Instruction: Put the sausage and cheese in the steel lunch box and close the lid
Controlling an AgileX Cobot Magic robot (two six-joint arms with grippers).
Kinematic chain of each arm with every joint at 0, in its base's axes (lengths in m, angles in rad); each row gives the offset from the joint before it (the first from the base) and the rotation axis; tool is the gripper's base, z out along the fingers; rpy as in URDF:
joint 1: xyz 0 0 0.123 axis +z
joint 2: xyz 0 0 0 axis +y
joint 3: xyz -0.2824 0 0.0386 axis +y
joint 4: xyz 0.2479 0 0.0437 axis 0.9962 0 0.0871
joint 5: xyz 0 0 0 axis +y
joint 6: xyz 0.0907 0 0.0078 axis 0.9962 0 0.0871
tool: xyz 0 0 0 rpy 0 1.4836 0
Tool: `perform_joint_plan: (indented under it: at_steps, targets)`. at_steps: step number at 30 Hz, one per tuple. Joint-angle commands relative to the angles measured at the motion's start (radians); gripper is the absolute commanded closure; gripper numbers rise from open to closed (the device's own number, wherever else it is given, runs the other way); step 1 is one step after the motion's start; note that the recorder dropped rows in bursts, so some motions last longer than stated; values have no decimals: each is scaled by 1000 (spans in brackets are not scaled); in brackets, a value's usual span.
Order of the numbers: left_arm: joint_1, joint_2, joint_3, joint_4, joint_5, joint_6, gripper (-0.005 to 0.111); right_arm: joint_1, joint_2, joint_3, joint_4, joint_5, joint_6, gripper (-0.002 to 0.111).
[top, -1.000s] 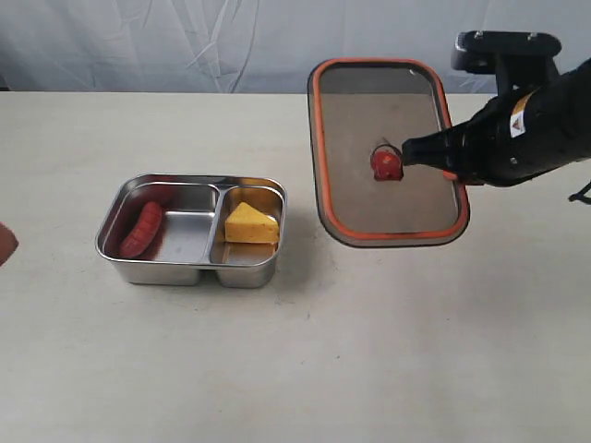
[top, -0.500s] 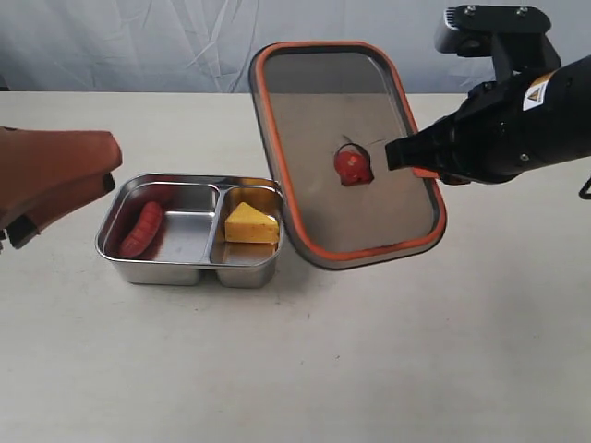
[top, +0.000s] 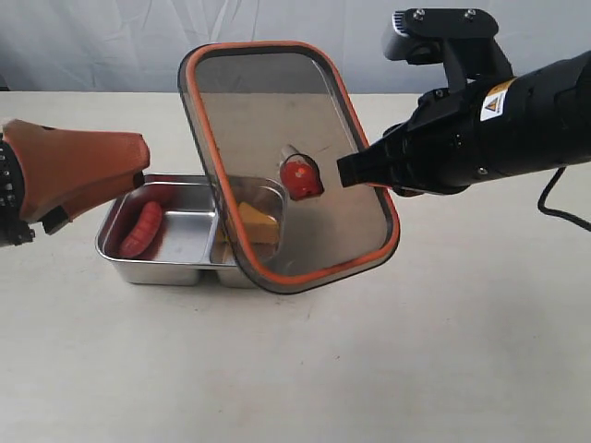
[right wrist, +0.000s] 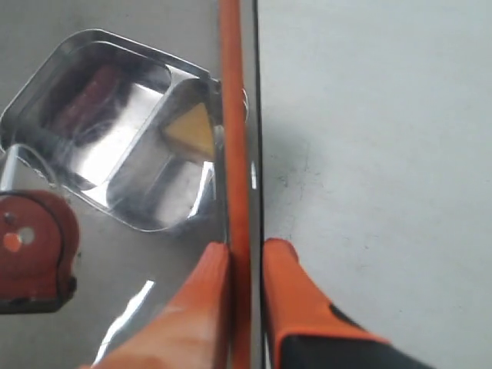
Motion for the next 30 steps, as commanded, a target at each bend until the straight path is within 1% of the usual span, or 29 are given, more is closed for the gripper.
perform_joint_plan:
  at_steps: [1, 6, 12, 26, 30]
  targets:
    - [3, 2, -7, -18, -26, 25, 54, 4, -5, -2, 28, -22, -5, 109]
    - [3, 2, -7, -18, -37, 27, 54, 12, -5, -2, 49, -10, -5, 109]
    - [3, 2, -9, -18, -41, 27, 54, 83, -5, -2, 46, -43, -9, 109]
    - [3, 2, -35, -18, -57, 48, 54, 154, -4, -11, 68, -55, -9, 109]
    - [3, 2, -35, -18, -72, 46, 56, 154, -4, -11, 72, -56, -9, 109]
